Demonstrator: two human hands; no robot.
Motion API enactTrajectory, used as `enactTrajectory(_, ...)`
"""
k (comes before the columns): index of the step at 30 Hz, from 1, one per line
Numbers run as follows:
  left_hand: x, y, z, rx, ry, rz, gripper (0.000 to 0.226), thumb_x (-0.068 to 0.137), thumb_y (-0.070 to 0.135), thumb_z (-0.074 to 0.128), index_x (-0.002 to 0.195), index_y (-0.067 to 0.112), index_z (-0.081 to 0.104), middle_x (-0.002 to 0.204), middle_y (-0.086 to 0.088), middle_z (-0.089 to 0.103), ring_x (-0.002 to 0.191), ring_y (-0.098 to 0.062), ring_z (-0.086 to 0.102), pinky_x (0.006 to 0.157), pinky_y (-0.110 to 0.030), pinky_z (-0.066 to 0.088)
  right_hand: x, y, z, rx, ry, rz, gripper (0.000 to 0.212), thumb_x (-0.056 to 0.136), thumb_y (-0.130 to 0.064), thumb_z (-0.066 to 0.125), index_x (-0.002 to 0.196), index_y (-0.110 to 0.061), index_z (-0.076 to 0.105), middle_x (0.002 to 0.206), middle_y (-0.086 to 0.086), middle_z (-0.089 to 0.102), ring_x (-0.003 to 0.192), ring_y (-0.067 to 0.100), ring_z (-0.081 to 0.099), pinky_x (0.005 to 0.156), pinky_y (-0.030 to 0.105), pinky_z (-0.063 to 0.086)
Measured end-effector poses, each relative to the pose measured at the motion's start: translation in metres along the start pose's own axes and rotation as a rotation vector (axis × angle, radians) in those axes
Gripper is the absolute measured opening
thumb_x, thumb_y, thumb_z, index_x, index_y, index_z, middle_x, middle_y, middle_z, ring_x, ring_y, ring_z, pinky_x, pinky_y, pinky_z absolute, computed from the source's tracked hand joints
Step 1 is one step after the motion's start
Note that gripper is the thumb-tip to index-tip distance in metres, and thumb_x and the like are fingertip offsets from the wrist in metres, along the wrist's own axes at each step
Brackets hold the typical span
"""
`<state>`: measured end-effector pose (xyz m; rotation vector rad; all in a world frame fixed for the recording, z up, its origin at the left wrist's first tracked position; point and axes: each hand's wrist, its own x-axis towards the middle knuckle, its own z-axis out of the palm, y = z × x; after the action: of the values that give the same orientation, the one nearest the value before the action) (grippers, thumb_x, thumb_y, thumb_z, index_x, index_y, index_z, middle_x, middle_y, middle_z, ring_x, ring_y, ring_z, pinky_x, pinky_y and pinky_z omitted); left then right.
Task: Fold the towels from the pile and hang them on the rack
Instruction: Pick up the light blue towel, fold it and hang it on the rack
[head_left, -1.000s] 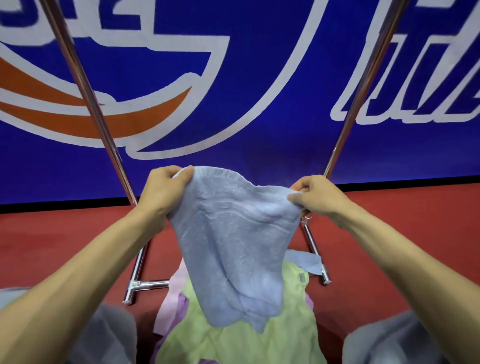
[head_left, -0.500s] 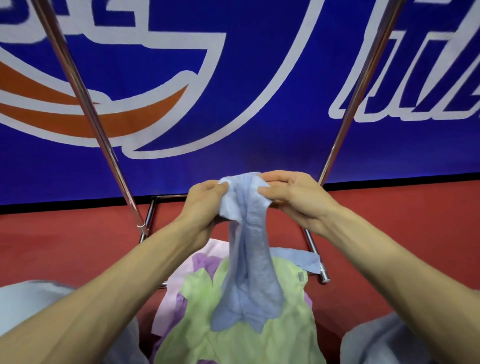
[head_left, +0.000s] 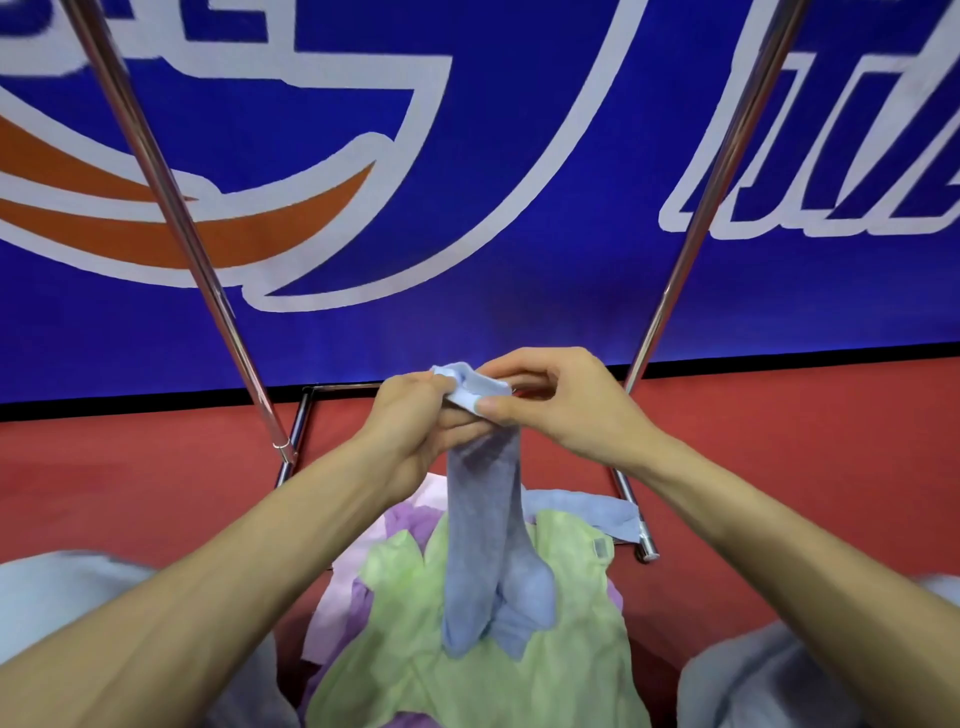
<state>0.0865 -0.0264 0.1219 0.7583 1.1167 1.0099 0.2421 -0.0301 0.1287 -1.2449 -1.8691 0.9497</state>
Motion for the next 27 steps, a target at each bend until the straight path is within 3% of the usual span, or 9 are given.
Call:
enactTrajectory(4,0.000,0.002,-0.005,-0.006,-0.058,-0.020,0.037,0.092,-0.004,0.029,0.102,-0.022,0.060,0.094,-0.034,0.068,0.089,-0.039,0.070,0.072,-0.034,0.061,-0.002,0.004,-0.001,-0.212,-0.018,-0.115,0.042,0.069,-0.016,0.083,0.109,-0.018,0.070,0.100,-0.011,0.073,0.094,0.000,0.066,0.089,0.019,0.051)
enactTrajectory(10,0.003,-0.001,-0.006,0.064,-0.083,0.007,0.039,0.093,0.001,0.030,0.100,-0.012,0.066,0.097,-0.020,0.073,0.093,-0.029,0.071,0.080,-0.030,0.059,0.001,0.012,0.000,-0.307,0.072,-0.197,0.018,0.084,-0.009,0.069,0.102,-0.012,0.073,0.093,-0.005,0.075,0.090,0.003,0.065,0.082,0.013,0.049)
enactTrajectory(13,0.004,-0.004,-0.005,0.090,-0.008,0.004,0.035,0.095,0.005,0.033,0.105,-0.008,0.064,0.090,-0.017,0.073,0.079,-0.028,0.072,0.065,-0.029,0.060,0.005,0.015,-0.005,-0.407,0.122,-0.215,0.013,0.084,-0.009,0.068,0.095,-0.012,0.074,0.084,-0.002,0.074,0.077,0.010,0.064,0.073,0.018,0.047)
enactTrajectory(15,0.005,-0.007,-0.003,0.183,0.054,0.012,0.030,0.093,0.005,0.035,0.101,-0.004,0.062,0.076,-0.011,0.068,0.061,-0.022,0.066,0.051,-0.025,0.052,0.008,0.016,-0.010,-0.454,0.158,-0.234,0.009,0.084,-0.011,0.069,0.092,-0.011,0.074,0.078,0.000,0.073,0.071,0.013,0.061,0.068,0.019,0.045)
enactTrajectory(18,0.010,-0.012,-0.001,0.314,0.156,0.056,0.014,0.086,-0.001,0.040,0.094,0.003,0.050,0.073,-0.012,0.054,0.050,-0.018,0.053,0.048,-0.024,0.042,0.009,0.017,-0.016,-0.462,0.208,-0.260,0.008,0.084,-0.014,0.071,0.086,-0.007,0.073,0.068,0.002,0.069,0.071,0.015,0.055,0.064,0.016,0.039)
enactTrajectory(21,0.015,-0.013,-0.002,0.455,0.189,0.132,0.035,0.084,-0.001,0.050,0.116,0.010,0.041,0.084,-0.008,0.051,0.070,-0.017,0.050,0.067,-0.029,0.042,0.009,0.018,-0.019,-0.488,0.209,-0.271,0.006,0.085,-0.014,0.069,0.085,-0.009,0.072,0.070,0.002,0.069,0.072,0.015,0.054,0.064,0.015,0.039)
enactTrajectory(23,0.016,-0.011,-0.003,0.596,0.134,0.197,0.049,0.083,0.003,0.058,0.127,0.016,0.041,0.103,-0.005,0.045,0.091,-0.018,0.050,0.078,-0.026,0.041,0.009,0.019,-0.019,-0.493,0.189,-0.276,0.005,0.086,-0.013,0.067,0.086,-0.010,0.071,0.073,0.001,0.071,0.073,0.015,0.055,0.065,0.015,0.039)
enactTrajectory(25,0.015,-0.008,-0.004,0.853,0.054,0.251,0.056,0.082,0.009,0.064,0.132,0.023,0.044,0.119,-0.001,0.035,0.115,-0.021,0.041,0.094,-0.029,0.040,0.009,0.018,-0.017,-0.487,0.168,-0.287,0.006,0.086,-0.011,0.065,0.087,-0.010,0.071,0.075,-0.001,0.071,0.073,0.013,0.056,0.066,0.015,0.040)
enactTrajectory(27,0.016,-0.007,-0.006,1.071,-0.030,0.293,0.054,0.082,0.018,0.067,0.132,0.026,0.048,0.125,-0.002,0.036,0.121,-0.020,0.034,0.101,-0.029,0.033,0.009,0.016,-0.017,-0.475,0.162,-0.306,0.007,0.086,-0.009,0.063,0.087,-0.010,0.070,0.076,-0.004,0.069,0.073,0.010,0.056,0.067,0.013,0.040)
